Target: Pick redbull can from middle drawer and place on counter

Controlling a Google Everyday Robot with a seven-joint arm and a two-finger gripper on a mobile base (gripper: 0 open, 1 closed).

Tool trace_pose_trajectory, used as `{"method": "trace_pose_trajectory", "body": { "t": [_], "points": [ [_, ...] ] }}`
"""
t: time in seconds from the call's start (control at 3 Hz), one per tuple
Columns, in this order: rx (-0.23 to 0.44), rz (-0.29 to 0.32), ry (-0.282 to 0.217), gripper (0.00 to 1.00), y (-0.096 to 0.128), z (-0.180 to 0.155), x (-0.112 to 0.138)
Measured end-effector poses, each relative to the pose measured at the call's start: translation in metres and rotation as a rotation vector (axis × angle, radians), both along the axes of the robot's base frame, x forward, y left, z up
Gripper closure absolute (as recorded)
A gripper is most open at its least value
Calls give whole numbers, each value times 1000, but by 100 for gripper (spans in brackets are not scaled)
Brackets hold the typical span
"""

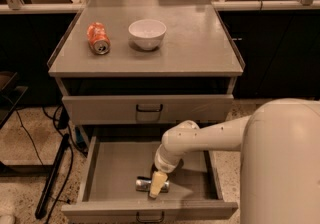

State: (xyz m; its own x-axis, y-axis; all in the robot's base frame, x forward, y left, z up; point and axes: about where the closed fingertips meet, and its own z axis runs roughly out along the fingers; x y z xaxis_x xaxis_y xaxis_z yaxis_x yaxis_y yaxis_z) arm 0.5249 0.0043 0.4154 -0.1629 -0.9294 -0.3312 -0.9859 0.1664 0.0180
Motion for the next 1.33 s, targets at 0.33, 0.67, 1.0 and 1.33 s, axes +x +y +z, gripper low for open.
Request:
{"method": "trace_pose_trajectory", "body": {
  "t": [0.33, 0.67, 1.0, 1.33],
  "points": [
    [4, -24, -2, 0, -4, -30, 8],
    [-1, -23, -1, 0, -4, -38, 10],
    [6, -33, 10, 0, -5, -50, 9],
    [12, -40, 25, 0, -5, -64, 8]
  ]
}}
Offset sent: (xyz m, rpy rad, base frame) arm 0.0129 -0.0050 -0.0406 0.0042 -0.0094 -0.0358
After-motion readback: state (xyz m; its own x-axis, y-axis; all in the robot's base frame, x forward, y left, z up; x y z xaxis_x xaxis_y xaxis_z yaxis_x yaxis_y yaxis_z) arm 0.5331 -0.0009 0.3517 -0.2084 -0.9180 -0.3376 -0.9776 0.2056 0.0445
